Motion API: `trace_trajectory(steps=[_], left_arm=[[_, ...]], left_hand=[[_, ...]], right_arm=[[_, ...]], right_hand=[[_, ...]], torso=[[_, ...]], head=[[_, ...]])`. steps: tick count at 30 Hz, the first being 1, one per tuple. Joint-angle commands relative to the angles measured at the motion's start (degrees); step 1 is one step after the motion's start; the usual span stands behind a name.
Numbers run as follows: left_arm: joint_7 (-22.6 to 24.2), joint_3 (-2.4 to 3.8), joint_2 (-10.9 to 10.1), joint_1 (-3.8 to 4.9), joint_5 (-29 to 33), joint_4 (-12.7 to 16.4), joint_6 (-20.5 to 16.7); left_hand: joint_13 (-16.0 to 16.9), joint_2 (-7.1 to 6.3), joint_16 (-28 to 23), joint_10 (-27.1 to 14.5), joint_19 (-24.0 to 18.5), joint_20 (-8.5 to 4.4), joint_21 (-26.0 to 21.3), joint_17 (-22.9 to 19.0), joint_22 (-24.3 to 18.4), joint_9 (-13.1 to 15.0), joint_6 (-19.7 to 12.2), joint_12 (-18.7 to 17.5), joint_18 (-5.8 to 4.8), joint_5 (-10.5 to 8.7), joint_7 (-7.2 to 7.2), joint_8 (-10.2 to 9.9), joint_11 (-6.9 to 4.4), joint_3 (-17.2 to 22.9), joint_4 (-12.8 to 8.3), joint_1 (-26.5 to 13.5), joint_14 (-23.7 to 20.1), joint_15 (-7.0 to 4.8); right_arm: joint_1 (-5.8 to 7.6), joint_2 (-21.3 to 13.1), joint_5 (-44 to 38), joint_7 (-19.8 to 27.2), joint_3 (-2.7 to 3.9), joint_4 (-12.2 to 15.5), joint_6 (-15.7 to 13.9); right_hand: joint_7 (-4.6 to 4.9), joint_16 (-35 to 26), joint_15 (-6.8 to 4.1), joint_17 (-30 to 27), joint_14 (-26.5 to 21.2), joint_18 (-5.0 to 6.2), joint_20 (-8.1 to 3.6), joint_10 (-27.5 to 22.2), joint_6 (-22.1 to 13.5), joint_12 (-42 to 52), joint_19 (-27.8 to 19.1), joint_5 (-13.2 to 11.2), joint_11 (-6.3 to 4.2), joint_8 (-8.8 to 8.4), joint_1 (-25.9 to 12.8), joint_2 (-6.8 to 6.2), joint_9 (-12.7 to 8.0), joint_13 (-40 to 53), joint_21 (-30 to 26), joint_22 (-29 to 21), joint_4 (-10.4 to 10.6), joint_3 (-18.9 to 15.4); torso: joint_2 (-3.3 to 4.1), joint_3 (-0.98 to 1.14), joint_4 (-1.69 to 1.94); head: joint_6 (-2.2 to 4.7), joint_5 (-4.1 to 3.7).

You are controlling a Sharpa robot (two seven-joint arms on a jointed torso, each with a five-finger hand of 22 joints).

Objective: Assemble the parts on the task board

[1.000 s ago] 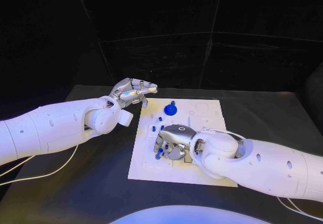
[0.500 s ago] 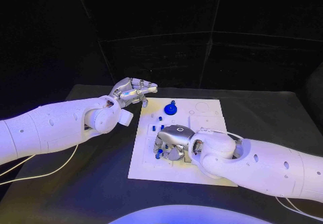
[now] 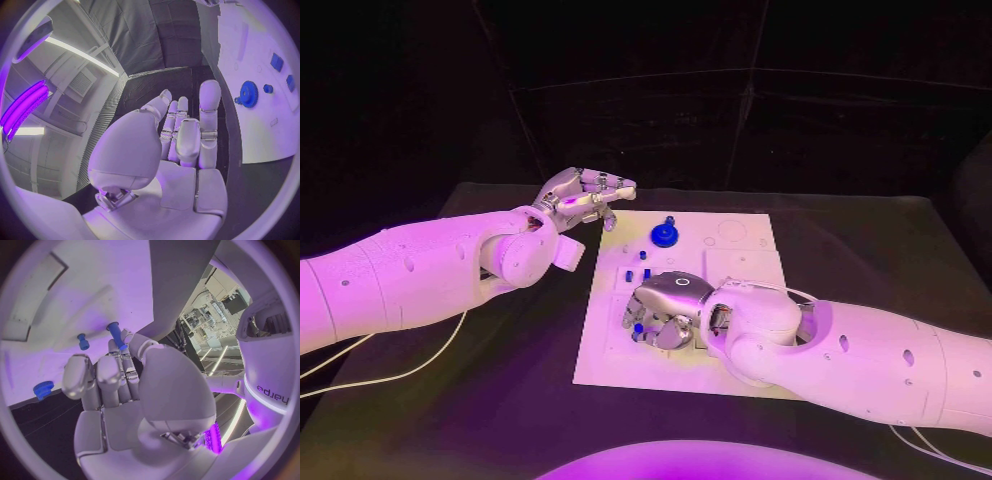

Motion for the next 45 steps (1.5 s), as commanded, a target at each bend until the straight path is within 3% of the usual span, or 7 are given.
trace_trajectory(steps=[1,12,19,24,30,33,45], left_arm=[[0.1,0.04,0.1,0.1,0.2,0.0,0.7],[-0.1,0.04,0.0,0.09,0.2,-0.1,0.9],[-0.2,0.03,-0.1,0.08,0.2,-0.1,0.9],[-0.1,0.02,-0.4,0.08,0.2,0.1,0.7],[0.6,0.01,-0.9,0.1,0.2,1.2,-0.5],[0.8,0.01,-1.0,0.1,0.2,1.5,-0.8],[0.9,-0.03,-1.1,0.09,0.2,1.4,-0.5]], left_hand=[[-0.1,-0.19,0.4,0.3,0.5,-0.03,-0.3,-0.1,-0.1,-0.1,-0.5,0.4,-0.23,0.32,0.09,0.2,0.24,0.3,0.1,0.4,0.2,0.26],[-0.2,-0.07,0.4,0.1,0.5,-0.02,-0.4,-0.2,0.0,-0.1,-0.7,0.3,-0.23,0.35,0.11,0.2,0.25,0.6,-0.1,0.6,0.2,0.28],[-0.2,-0.1,0.4,0.1,0.5,-0.01,-0.3,-0.2,0.0,-0.1,-0.7,0.3,-0.24,0.34,0.13,0.2,0.28,0.6,-0.1,0.7,0.2,0.29],[-0.2,-0.1,0.4,0.1,0.5,-0.01,-0.3,-0.2,0.0,-0.1,-0.7,0.3,-0.24,0.34,0.13,0.2,0.28,0.6,-0.1,0.7,0.2,0.29],[-0.3,-0.07,0.5,0.2,0.5,-0.01,-0.1,0.0,0.2,-0.1,-0.7,0.4,-0.28,0.35,0.1,0.3,0.24,0.8,-0.2,0.8,0.2,0.29],[-0.3,-0.06,0.5,0.2,0.5,-0.01,-0.1,0.1,0.2,-0.1,-0.7,0.4,-0.28,0.35,0.08,0.4,0.22,0.9,-0.3,0.9,0.2,0.28],[-0.3,-0.06,0.5,0.2,0.5,-0.01,-0.2,-0.1,0.1,-0.1,-0.6,0.4,-0.26,0.35,0.08,0.4,0.22,0.9,-0.3,0.9,0.2,0.27]], right_arm=[[0.06,-0.1,-0.5,0.5,0.0,0.1,-2.0],[0.03,-3.0,0.6,2.9,0.0,2.6,-8.5],[0.56,-11.4,5.2,2.8,0.39,8.7,-11.8],[2.21,-19.7,14.8,-1.3,1.15,12.2,-14.2],[2.97,-28.4,22.0,-9.3,1.29,14.9,-17.1],[2.95,-30.6,20.2,-13.5,0.76,15.6,-16.1],[1.3,-32.6,10.6,-21.8,-0.66,16.5,-11.2]], right_hand=[[0.07,-0.5,0.37,-0.6,-0.1,0.56,0.03,-1.1,-0.7,-0.5,-1.0,-0.2,0.1,-0.28,-0.9,-0.12,0.0,-0.1,-0.8,-1.1,0.0,-0.5],[0.37,-6.9,1.17,-10.6,-3.0,2.64,0.86,-9.4,-4.2,-1.8,-7.5,0.2,0.99,-0.19,-2.4,-1.64,0.1,0.1,-7.6,-11.4,0.8,-8.1],[0.25,-9.4,0.85,-13.9,-3.0,3.12,0.59,-9.6,-4.6,2.5,-8.0,1.9,0.68,0.19,0.2,0.78,0.3,0.6,-10.6,-15.0,3.1,-17.7],[-0.66,-3.4,-0.56,-4.3,0.3,1.25,-0.4,3.2,-1.0,9.3,-1.5,4.3,-1.36,1.51,-3.2,2.16,0.7,2.8,-4.6,-5.7,6.6,-19.3],[-2.86,6.5,-2.87,11.7,3.2,-1.21,-2.86,13.7,-1.2,21.1,5.7,10.3,-4.01,3.16,-9.7,0.05,0.9,11.4,3.0,6.2,13.4,-27.4],[-3.56,10.4,-3.15,18.5,3.5,-1.97,-3.39,15.8,-0.6,44.1,7.4,9.4,-4.55,6.02,-9.6,0.98,1.5,38.1,5.3,9.9,18.0,-32.8],[-4.09,13.8,-3.41,25.4,3.9,-2.63,-3.35,17.5,-1.3,64.4,8.8,7.3,-4.78,12.39,-11.0,3.11,3.0,64.6,7.2,13.4,19.0,-37.9]], torso=[[-0.04,0.01,0.02],[0.02,0.08,-0.02],[-0.11,-0.1,0.05],[-0.13,-0.17,-0.12],[-0.19,-0.53,-0.44],[-0.27,-0.44,-0.71],[-0.64,-0.59,-1.06]], head=[[0.11,-0.03],[0.56,-0.38],[1.04,-1.66],[1.55,-3.36],[1.75,-4.67],[1.52,-4.93],[1.43,-5.65]])
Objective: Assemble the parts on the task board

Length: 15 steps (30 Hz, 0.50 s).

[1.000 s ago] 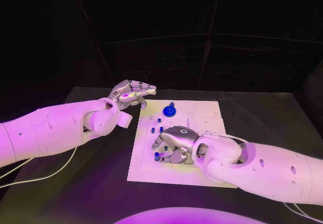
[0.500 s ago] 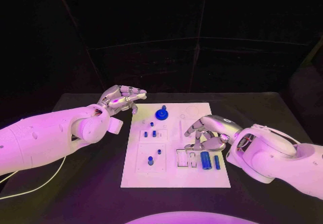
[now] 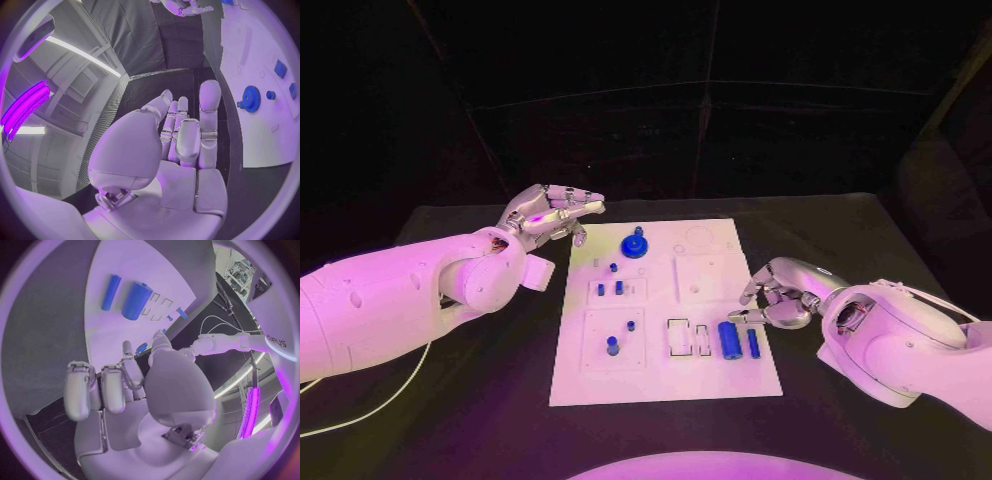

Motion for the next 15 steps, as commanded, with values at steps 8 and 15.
trace_trajectory(steps=[8,15], left_arm=[[0.9,0.01,0.0,0.09,0.2,-0.5,0.1],[0.9,0.01,-0.1,0.09,0.2,-0.6,0.3]], left_hand=[[-0.1,-0.09,0.2,0.2,0.5,-0.01,-0.2,-0.1,0.0,0.0,-0.2,0.2,-0.25,0.35,0.1,0.4,0.22,0.3,0.0,0.4,0.2,0.27],[-0.1,-0.09,0.2,0.2,0.5,-0.01,-0.2,-0.1,0.0,0.0,-0.2,0.2,-0.25,0.35,0.1,0.4,0.22,0.3,0.0,0.4,0.2,0.27]], right_arm=[[-0.71,0.6,-6.3,-5.3,-1.43,0.1,5.1],[-1.14,1.7,-7.7,-5.5,-1.72,-0.5,6.9]], right_hand=[[-0.63,0.8,-0.62,1.5,3.4,-0.91,-0.03,1.3,0.1,2.7,0.8,-3.4,-0.17,2.46,-4.3,0.01,0.9,4.1,0.5,6.2,0.1,-0.9],[-0.85,0.9,-0.75,1.8,3.5,-0.96,-0.13,1.4,0.4,2.9,0.9,-3.1,-0.35,3.34,-4.4,0.0,1.4,4.7,0.7,6.4,0.1,-0.7]], torso=[[0.02,-0.02,-0.05],[-0.01,-0.02,-0.02]], head=[[-0.02,-0.22],[-0.06,-0.03]])
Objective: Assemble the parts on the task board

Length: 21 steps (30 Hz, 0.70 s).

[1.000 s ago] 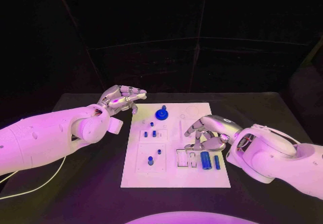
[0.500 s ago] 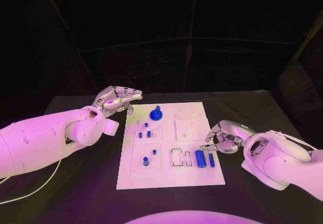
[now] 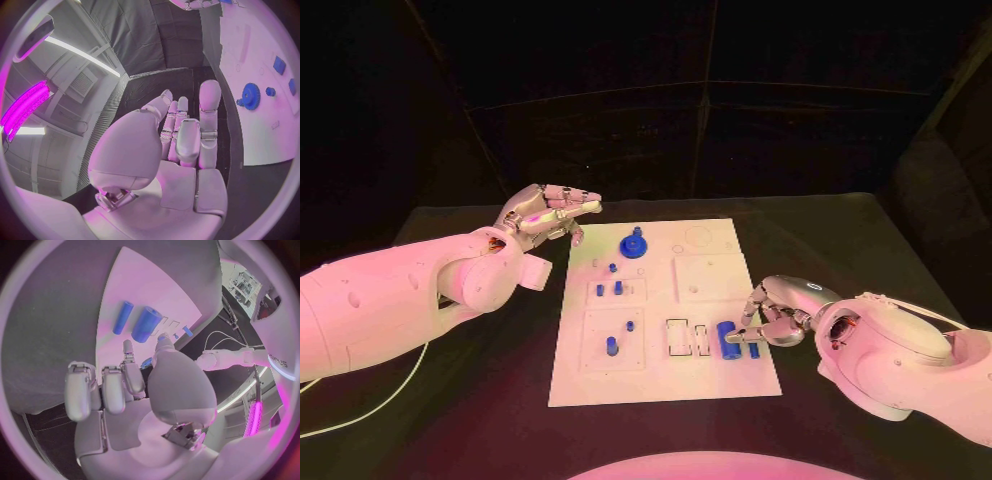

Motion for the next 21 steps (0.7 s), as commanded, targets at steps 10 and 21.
trace_trajectory(steps=[10,21], left_arm=[[0.9,0.04,0.0,0.08,0.2,-0.2,0.7],[0.9,0.04,-0.2,0.08,0.2,-0.2,0.8]], left_hand=[[-0.1,-0.21,0.2,0.3,0.5,0.0,-0.3,-0.2,-0.1,0.0,-0.2,0.2,-0.22,0.32,0.14,0.5,0.27,0.3,0.0,0.2,0.2,0.29],[-0.1,-0.21,0.2,0.3,0.5,0.0,-0.3,-0.2,-0.1,0.0,-0.2,0.2,-0.22,0.32,0.14,0.5,0.27,0.3,0.0,0.2,0.2,0.29]], right_arm=[[-1.41,2.6,-3.2,-1.1,-0.08,-1.5,3.7],[-2.77,4.5,-4.3,-1.2,-0.08,-3.3,4.8]], right_hand=[[-0.46,0.5,-0.52,0.5,3.5,-0.99,-0.29,0.4,0.0,0.3,0.5,1.9,-0.22,1.48,-0.3,0.72,0.9,0.8,0.3,6.6,-0.2,0.6],[-0.54,0.6,-0.6,1.1,3.5,-1.03,-0.39,0.5,-0.8,0.5,0.6,5.5,-0.32,3.04,3.9,2.5,1.9,1.9,0.4,6.8,-0.8,1.1]], torso=[[-0.01,0.06,0.05],[0.02,-0.02,0.08]], head=[[-0.18,0.26],[-0.38,0.39]])
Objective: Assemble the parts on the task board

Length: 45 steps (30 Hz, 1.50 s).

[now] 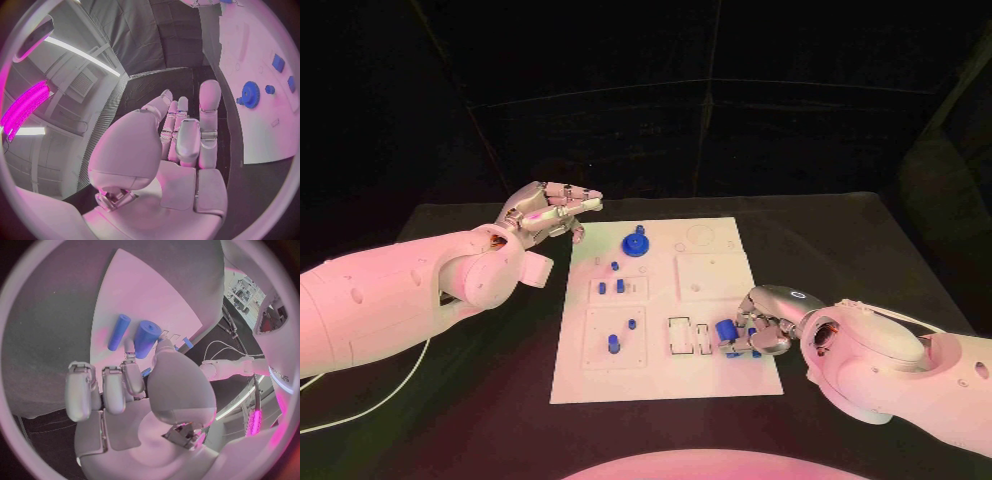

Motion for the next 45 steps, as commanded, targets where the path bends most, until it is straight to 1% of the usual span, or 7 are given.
trace_trajectory(steps=[1,6,12,18,23,33,45], left_arm=[[0.8,0.04,-0.1,0.09,0.2,0.0,0.7],[0.8,0.04,-0.2,0.09,0.2,0.1,0.7],[0.8,0.04,-0.2,0.08,0.2,0.1,0.7],[0.7,0.03,-0.2,0.06,0.2,0.0,0.9],[0.7,0.02,-0.1,0.05,0.2,0.0,1.1],[0.6,-0.01,0.0,0.05,0.2,0.0,1.2],[0.5,-0.02,0.1,0.05,0.2,0.2,1.1]], left_hand=[[-0.1,-0.21,0.2,0.3,0.5,-0.01,-0.3,-0.1,-0.1,0.0,-0.2,0.2,-0.22,0.32,0.14,0.2,0.27,0.3,0.0,0.2,0.2,0.29],[-0.1,-0.21,0.2,0.3,0.5,-0.01,-0.3,-0.1,-0.1,0.0,-0.2,0.2,-0.22,0.32,0.14,0.2,0.27,0.3,0.0,0.2,0.2,0.29],[-0.1,-0.23,0.2,0.3,0.5,0.0,-0.3,0.0,0.0,0.0,-0.3,0.2,-0.23,0.33,0.14,0.3,0.27,0.3,0.0,0.2,0.2,0.29],[-0.1,-0.23,0.2,0.3,0.5,0.0,-0.3,0.0,0.0,0.0,-0.3,0.2,-0.23,0.33,0.14,0.3,0.27,0.3,0.0,0.2,0.2,0.29],[-0.1,-0.23,0.2,0.3,0.5,0.0,-0.3,0.0,0.0,0.0,-0.3,0.2,-0.23,0.33,0.14,0.3,0.27,0.3,0.0,0.2,0.2,0.29],[-0.1,-0.23,0.2,0.3,0.5,0.0,-0.3,0.0,0.0,0.0,-0.3,0.2,-0.23,0.33,0.14,0.3,0.27,0.3,0.0,0.2,0.2,0.29],[-0.1,-0.23,0.2,0.3,0.5,0.0,-0.3,0.0,0.0,0.0,-0.3,0.2,-0.23,0.33,0.14,0.3,0.27,0.3,0.0,0.2,0.2,0.29]], right_arm=[[-0.59,0.5,-1.2,-0.3,-0.3,-0.7,2.0],[-0.93,1.0,-1.8,-0.5,-0.29,-1.1,0.6],[-1.06,0.7,-1.0,-0.6,-0.29,-0.3,-4.4],[-1.1,0.1,2.6,0.4,-0.27,1.9,-12.2],[-1.09,-0.2,4.7,1.4,-0.25,3.3,-15.6],[-1.08,2.2,8.1,1.7,-0.23,2.9,-14.6],[-1.07,6.8,9.9,-0.8,-0.22,0.9,-10.7]], right_hand=[[-0.02,0.4,-0.39,1.1,3.3,-1.05,-0.19,0.4,-0.4,0.3,0.4,0.8,-0.11,0.46,1.7,0.65,0.0,0.3,0.3,6.8,-0.3,0.2],[-0.07,0.5,-0.46,1.5,3.4,-1.08,-0.23,0.6,-0.5,0.5,0.5,4.2,-0.18,1.27,5.1,2.05,0.5,1.0,0.4,7.0,-1.6,0.7],[-0.56,0.7,-0.78,2.0,3.5,-1.23,-0.49,1.1,0.4,1.0,0.9,10.4,-0.62,2.2,6.6,3.35,1.3,2.0,0.7,7.7,-2.1,0.7],[-0.84,0.5,-0.98,1.8,3.4,-1.25,-0.68,1.1,0.8,0.6,1.0,13.0,-0.86,2.34,6.6,3.87,1.7,1.8,0.7,7.7,-1.7,0.3],[-1.09,0.6,-1.17,2.0,3.5,-1.3,-0.82,1.2,1.1,0.6,1.1,13.4,-1.09,2.46,7.6,3.89,1.9,2.0,0.8,8.0,-2.2,0.4],[-1.28,0.6,-1.3,2.1,3.5,-1.33,-0.98,1.3,1.9,0.3,1.2,13.2,-1.24,2.52,6.9,4.14,2.2,1.9,0.9,8.1,-1.5,-0.1],[-2.69,0.6,-2.24,2.6,3.6,-1.4,-1.8,1.8,5.4,-0.5,1.4,11.6,-2.4,3.5,3.2,5.18,3.4,1.8,1.0,8.4,0.2,-2.4]], torso=[[0.01,-0.05,0.01],[-0.01,-0.04,0.05],[-0.09,-0.02,-0.03],[-0.14,0.04,-0.1],[-0.07,-0.12,0.1],[-0.02,-0.09,0.07],[0.07,-0.06,0.01]], head=[[-0.08,-0.01],[-0.13,0.0],[-0.06,0.11],[0.18,0.13],[0.44,-0.1],[0.55,0.15],[0.46,0.53]])
